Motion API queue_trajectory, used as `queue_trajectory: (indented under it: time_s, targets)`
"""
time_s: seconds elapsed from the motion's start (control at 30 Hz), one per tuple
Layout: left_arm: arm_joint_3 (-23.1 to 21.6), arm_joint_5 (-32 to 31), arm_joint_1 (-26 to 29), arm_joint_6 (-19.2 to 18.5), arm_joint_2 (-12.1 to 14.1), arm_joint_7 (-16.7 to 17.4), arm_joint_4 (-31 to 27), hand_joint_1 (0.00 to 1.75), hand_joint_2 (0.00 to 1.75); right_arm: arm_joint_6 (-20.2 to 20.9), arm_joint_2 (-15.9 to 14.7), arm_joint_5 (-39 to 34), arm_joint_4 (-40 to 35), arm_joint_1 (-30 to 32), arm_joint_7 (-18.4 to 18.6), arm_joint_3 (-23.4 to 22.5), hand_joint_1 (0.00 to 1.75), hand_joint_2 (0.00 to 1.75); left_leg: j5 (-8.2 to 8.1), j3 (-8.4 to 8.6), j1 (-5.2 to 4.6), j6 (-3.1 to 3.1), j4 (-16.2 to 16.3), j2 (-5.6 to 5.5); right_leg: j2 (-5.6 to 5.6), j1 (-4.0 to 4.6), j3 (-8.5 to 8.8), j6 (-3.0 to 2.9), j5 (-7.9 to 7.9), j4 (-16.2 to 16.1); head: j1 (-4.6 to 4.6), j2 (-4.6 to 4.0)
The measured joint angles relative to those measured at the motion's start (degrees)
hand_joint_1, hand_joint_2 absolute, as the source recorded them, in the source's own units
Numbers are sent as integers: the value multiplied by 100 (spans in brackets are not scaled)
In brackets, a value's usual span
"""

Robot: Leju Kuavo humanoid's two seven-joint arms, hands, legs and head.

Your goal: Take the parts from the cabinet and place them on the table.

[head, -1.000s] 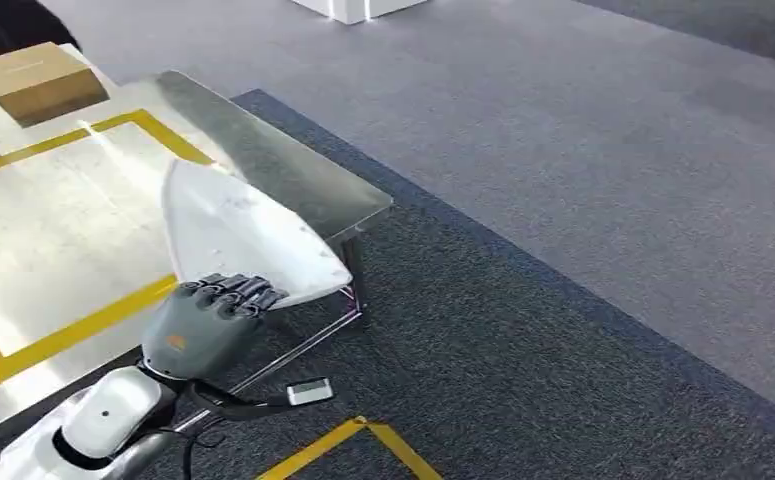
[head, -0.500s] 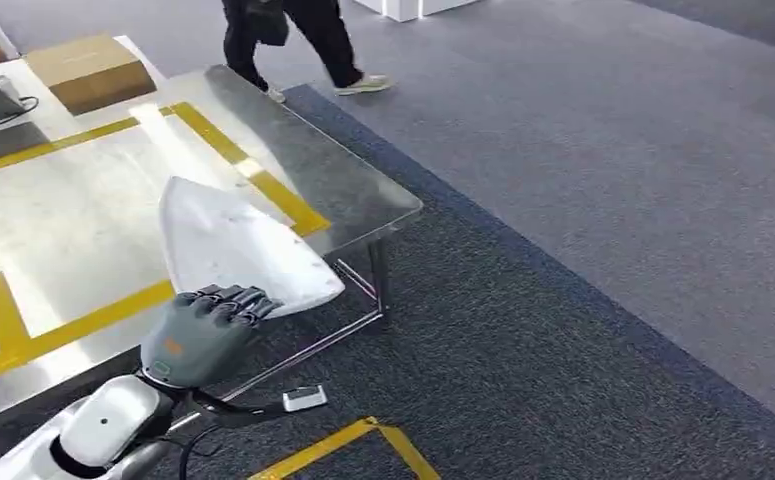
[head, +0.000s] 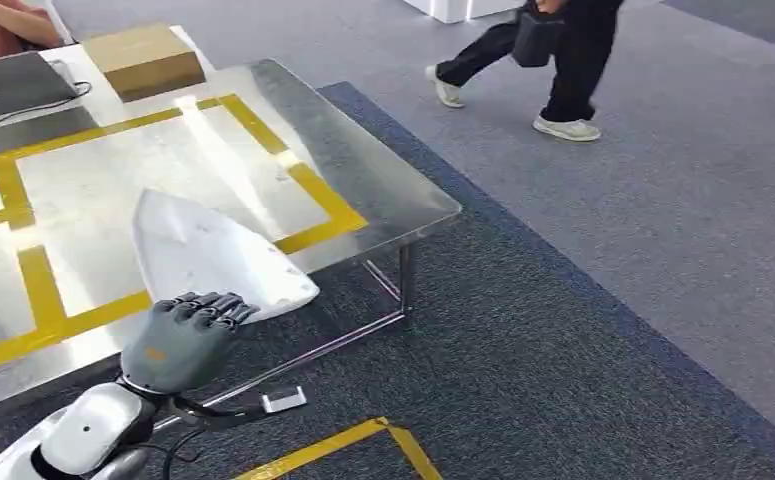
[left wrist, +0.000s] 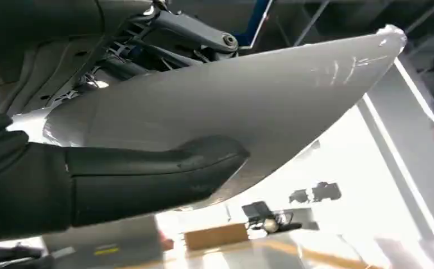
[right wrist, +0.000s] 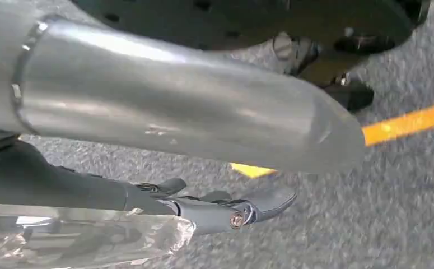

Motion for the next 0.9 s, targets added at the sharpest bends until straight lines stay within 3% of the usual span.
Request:
queue_trajectory:
  time_s: [0.03,0.07,0.1,0.17,0.2,0.23,0.27,0.33,0.37,0.4,0.5,0.53,0.57,0.6,0.67,0.7,0.73,0.77,0.8,0.83,0.87,0.9]
  targets:
    - [22,11,44,-6,-2,0,0,175,175,15,0,0,2,-5,-6,2,0,0,38,51,63,29,-65,-22,57,-13,-54,40,-62,33,-2,0]
    - [39,15,68,-11,4,0,2,175,175,26,0,0,9,-10,-13,2,0,0,35,58,70,51,-76,-56,234,-6,-126,66,-215,268,24,0]
    - [72,35,96,-20,11,9,15,175,175,54,0,0,13,-8,-13,2,0,0,40,53,71,66,-76,-85,313,-20,-316,73,-423,662,48,0]
    - [135,98,221,-20,4,15,22,175,175,89,2,0,17,17,-13,2,0,0,29,46,67,85,-75,-141,373,-36,-796,107,-814,1604,54,0]
    - [174,198,306,-24,4,15,33,175,175,100,2,2,17,33,-15,2,0,0,28,52,66,84,-75,-179,375,-42,-936,120,-845,1853,55,0]
    - [222,327,404,-26,6,-8,46,175,175,103,2,4,24,44,-20,2,0,0,26,57,67,81,-74,-214,375,-47,-942,128,-734,1805,52,0]
    - [279,460,521,-31,6,-35,55,175,175,105,2,4,33,51,-22,2,0,0,22,66,72,74,-70,-256,376,-57,-820,133,-501,1505,61,0]
    - [420,630,771,-24,6,-55,59,175,175,103,0,4,52,57,-22,2,0,0,-6,102,85,27,-57,-331,448,-89,-294,130,48,434,61,0]
    - [481,632,887,-13,6,-52,61,175,175,98,2,4,57,60,-22,0,0,0,-23,95,75,-8,-47,-347,635,-116,-144,130,45,114,66,0]
    - [579,612,992,18,22,-37,66,175,175,92,2,4,57,63,-17,0,0,0,-42,50,43,-43,24,-376,712,-130,-40,90,11,2,59,0]
    - [811,481,1396,190,72,81,66,175,175,57,4,18,57,115,-15,-2,0,0,5,36,81,-136,-12,-462,624,-89,-69,-13,19,57,50,0]
    - [887,463,1509,245,112,112,61,175,175,68,26,17,57,120,-15,-4,0,0,-46,34,93,-165,9,-468,573,-143,-41,-62,47,8,55,0]
    - [960,435,1602,289,140,142,55,175,175,142,11,17,72,124,-22,-4,0,0,-151,-11,83,-199,138,-340,549,-129,-20,-89,43,-4,22,0]
    - [1038,422,1655,328,170,199,50,175,175,228,-7,-9,90,129,-24,-4,0,0,-346,-165,92,-228,452,-275,498,-127,-14,-138,34,-4,-26,0]
    - [1169,415,1798,367,195,319,20,175,175,359,-61,0,103,158,-48,-4,0,0,-756,-617,115,-268,1369,-214,401,-110,-14,-167,14,-3,-20,0]
    - [1247,417,1896,402,218,370,-4,175,175,378,-77,0,109,174,-59,-4,0,0,-844,-787,120,-281,1710,-210,356,-104,-12,-172,5,-2,-20,0]
    - [1303,422,1982,413,245,422,-17,175,175,389,-87,0,114,182,-78,-4,0,0,-781,-804,121,-285,1735,-208,324,-102,-4,-172,1,-1,-20,0]
    - [1344,426,2062,417,265,439,-35,175,175,393,-98,0,114,182,-85,-4,0,0,-597,-705,121,-276,1534,-204,290,-101,5,-165,-8,-1,-22,0]
    - [1405,431,2121,431,293,470,-63,175,175,395,-103,0,114,178,-94,-7,0,0,-359,-500,120,-259,1148,-186,264,-100,22,-157,-15,-1,-22,0]
    - [1462,433,2171,437,310,503,-94,175,175,398,-105,0,116,175,-94,-7,0,0,-128,-235,115,-232,664,-129,240,-99,45,-141,-27,-1,-20,0]
    - [1519,424,2202,446,330,520,-120,175,175,400,-105,0,116,174,-96,-7,0,0,17,21,104,-190,219,-5,212,-93,68,-119,-41,-2,-24,0]
    - [1562,413,2208,448,343,525,-133,175,175,402,-107,0,116,174,-96,-7,0,0,-74,118,50,-171,2,67,186,-40,64,-69,-76,33,-26,0]
